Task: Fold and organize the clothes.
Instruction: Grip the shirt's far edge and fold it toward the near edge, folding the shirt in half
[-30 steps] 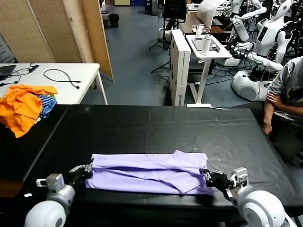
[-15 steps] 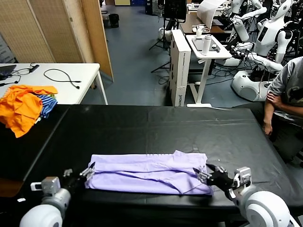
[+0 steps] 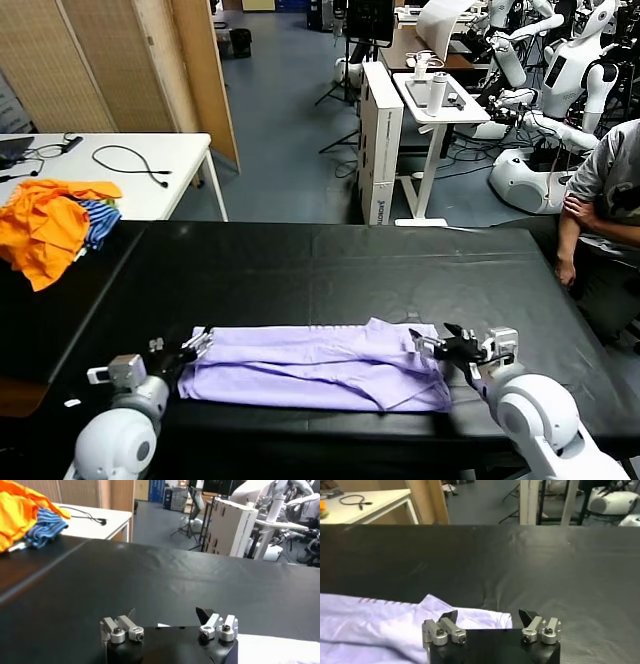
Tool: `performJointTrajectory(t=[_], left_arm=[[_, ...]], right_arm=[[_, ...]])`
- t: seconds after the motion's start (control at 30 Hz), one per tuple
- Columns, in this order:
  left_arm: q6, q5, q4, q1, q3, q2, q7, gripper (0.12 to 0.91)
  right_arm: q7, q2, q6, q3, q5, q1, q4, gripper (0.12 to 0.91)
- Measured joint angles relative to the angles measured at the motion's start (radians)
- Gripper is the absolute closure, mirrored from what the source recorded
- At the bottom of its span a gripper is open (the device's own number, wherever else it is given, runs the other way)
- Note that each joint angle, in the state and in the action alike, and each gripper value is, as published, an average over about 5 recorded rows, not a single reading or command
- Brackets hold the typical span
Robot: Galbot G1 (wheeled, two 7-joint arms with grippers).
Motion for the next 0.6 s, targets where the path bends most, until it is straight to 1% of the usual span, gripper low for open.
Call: performJointTrajectory(t=[0.17,0.47,0.5,0.53,0.57,0.6], left_arm=[[0.000,-0.001,0.032,-0.007,0.002,-0.001,0.001,0.123],[0.000,0.005,0.055,-0.009,0.008,-0.010,0.007,0.123],[0.000,0.008,0.056,-0.008,0.008,-0.010,0.009,0.125],[0.001,0.011,0.056,-0.007,0.008,-0.010,0.011,0.127],[0.001,0.014,0.056,-0.006,0.008,-0.011,0.013,0.142],[0.002,0.017,0.055,-0.004,0.008,-0.011,0.016,0.176]], right_arm=[[0.006,0.012,0.010,0.007,0.000,0.005,-0.023,0.185],[0.017,0.027,0.012,0.009,0.001,-0.008,-0.042,0.304],[0.017,0.028,0.012,0.008,0.000,-0.008,-0.042,0.333],[0.017,0.029,0.012,0.007,-0.001,-0.009,-0.042,0.380],[0.017,0.030,0.013,0.006,-0.002,-0.009,-0.042,0.426],[0.016,0.032,0.013,0.005,-0.005,-0.009,-0.043,0.482]])
